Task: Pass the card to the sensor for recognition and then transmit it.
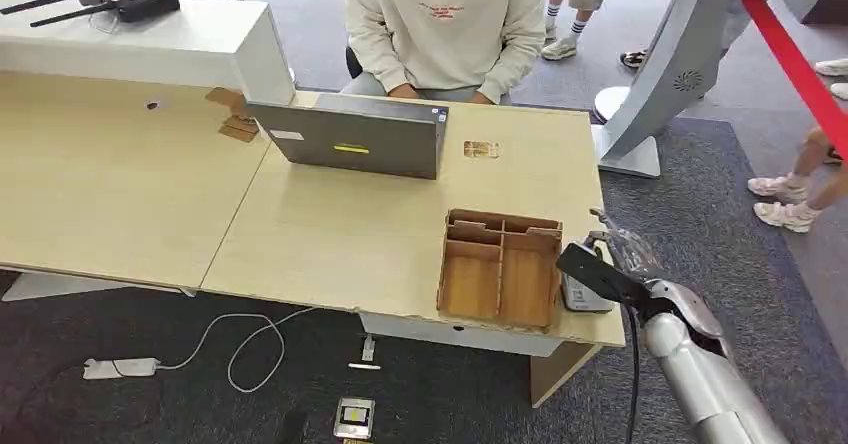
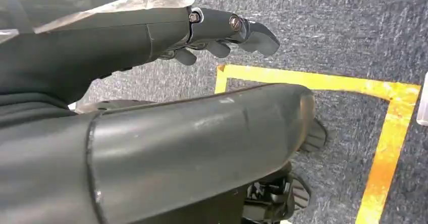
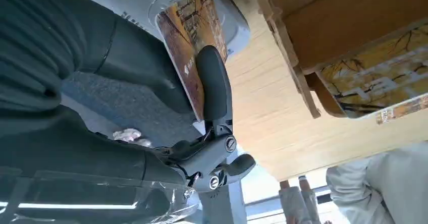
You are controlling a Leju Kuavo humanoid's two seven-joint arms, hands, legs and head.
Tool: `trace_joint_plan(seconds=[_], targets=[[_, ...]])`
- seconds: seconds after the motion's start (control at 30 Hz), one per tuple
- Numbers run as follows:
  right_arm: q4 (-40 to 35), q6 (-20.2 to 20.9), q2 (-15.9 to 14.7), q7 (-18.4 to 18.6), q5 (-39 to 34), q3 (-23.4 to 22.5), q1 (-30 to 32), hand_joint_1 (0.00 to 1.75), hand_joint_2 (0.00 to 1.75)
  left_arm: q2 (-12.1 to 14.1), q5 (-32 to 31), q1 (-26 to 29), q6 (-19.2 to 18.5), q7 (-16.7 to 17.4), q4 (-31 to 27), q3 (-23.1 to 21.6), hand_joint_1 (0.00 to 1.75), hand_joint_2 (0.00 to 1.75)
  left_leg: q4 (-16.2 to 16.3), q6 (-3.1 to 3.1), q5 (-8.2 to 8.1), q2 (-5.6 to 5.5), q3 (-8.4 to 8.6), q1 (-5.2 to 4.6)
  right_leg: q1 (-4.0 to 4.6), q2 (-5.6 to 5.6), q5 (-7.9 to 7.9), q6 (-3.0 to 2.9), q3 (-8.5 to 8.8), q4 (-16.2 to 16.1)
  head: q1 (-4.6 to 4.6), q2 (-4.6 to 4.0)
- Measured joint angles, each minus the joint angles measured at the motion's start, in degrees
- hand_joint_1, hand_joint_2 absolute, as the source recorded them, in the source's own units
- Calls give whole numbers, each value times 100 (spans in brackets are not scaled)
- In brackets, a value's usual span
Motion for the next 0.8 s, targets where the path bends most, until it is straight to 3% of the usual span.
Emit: trace_joint_plan(seconds=[0.2, 0.4, 0.67, 0.8], targets=[[11, 61, 4, 0, 140, 52, 0, 175, 175, 0, -66, -3, 63, 109, 0, 0, 0, 0, 0, 0, 0, 0, 0, 0, 0, 0, 0, 0, -1, 0, -2, 0], [98, 44, -13, -94, 164, 92, -23, 175, 175, -7, 155, -18, -118, 140, 2, 0, 0, 0, 0, 0, 0, 0, 0, 0, 0, 0, 0, 0, -1, -1, 0, 0], [451, 52, -81, -142, 275, 114, -147, 175, 175, -2, 55, -15, 28, 186, 0, 0, 0, 0, 0, 0, 0, 2, 2, 0, 0, 0, 0, 0, 0, -1, 0, 0], [612, 52, -92, -184, 275, 116, -210, 175, 175, 0, 186, -18, -131, 188, 0, 0, 0, 0, 0, 0, 0, 1, 3, 0, 0, 0, 1, -1, 1, -1, 0, 0]])
